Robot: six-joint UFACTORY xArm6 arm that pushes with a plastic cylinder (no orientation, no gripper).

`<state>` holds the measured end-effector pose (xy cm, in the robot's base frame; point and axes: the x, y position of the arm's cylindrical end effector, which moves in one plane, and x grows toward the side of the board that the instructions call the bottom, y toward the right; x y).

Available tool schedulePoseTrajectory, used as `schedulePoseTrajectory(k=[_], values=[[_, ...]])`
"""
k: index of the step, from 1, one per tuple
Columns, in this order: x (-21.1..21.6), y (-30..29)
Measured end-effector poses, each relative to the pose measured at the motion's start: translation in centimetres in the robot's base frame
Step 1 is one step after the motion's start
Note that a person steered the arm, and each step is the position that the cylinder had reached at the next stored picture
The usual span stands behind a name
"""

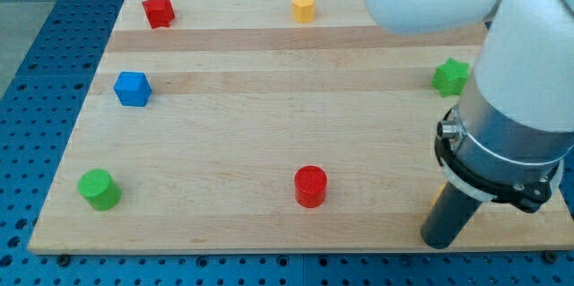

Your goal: Move the yellow heart to the bottom right

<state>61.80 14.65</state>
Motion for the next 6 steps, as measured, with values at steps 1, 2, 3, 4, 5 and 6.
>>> schedulePoseTrajectory(k=[1,2,3,4,5,6], values=[[-1.0,0.7],[-2.4,1.2],[-3.1,1.4],[-3.1,1.8],[-3.2,2.5],[-3.5,3.4]])
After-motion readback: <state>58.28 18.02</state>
